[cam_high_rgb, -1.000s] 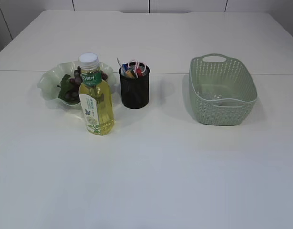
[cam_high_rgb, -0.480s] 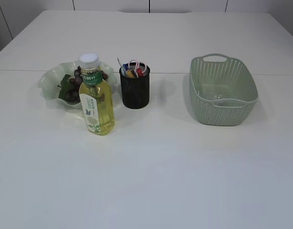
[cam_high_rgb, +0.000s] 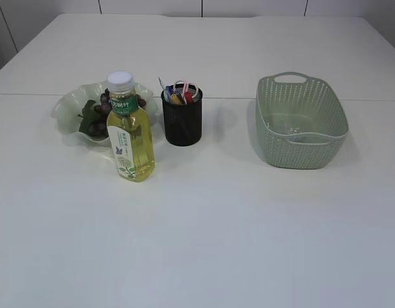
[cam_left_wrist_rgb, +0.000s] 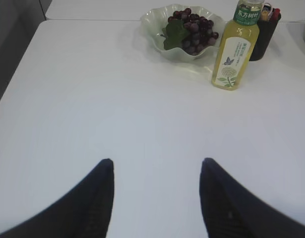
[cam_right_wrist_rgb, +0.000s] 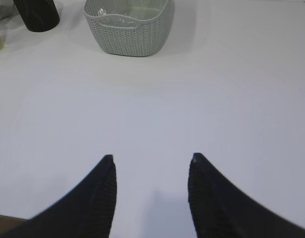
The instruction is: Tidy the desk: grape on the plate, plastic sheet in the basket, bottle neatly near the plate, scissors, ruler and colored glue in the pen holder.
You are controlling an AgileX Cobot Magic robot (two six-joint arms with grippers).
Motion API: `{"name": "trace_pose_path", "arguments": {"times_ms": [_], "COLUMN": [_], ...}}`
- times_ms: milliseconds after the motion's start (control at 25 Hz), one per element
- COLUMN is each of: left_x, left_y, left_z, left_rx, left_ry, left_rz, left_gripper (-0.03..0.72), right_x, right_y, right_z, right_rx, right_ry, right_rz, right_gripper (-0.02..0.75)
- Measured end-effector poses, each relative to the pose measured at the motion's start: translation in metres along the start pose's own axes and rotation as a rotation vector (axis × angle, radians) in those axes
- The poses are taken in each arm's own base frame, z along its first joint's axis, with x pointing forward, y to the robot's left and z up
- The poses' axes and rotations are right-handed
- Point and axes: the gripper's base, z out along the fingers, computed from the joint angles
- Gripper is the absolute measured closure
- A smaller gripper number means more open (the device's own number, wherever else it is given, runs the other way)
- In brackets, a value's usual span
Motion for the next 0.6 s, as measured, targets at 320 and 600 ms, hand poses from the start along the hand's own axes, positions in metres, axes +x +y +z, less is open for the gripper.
{"name": "trace_pose_path", "arguments": {"times_ms": [320, 600], "left_x": [0.008, 0.009], "left_y": [0.002, 0.006], "left_z": [0.014, 0.015], "left_rx": [-0.015, -0.058], "left_ry": [0.032, 0.036], "left_rz": [0.005, 0.007], "left_gripper": [0.292, 0.298], "right_x": [0.000, 0.000], "right_y": [-0.001, 0.000], "right_z": [0.000, 0.001], "right_rx": [0.006, 0.006], "right_ry": [-0.005, -0.004], "right_rz": [-0.003, -0.003], "right_gripper": [0.356, 0.356]}}
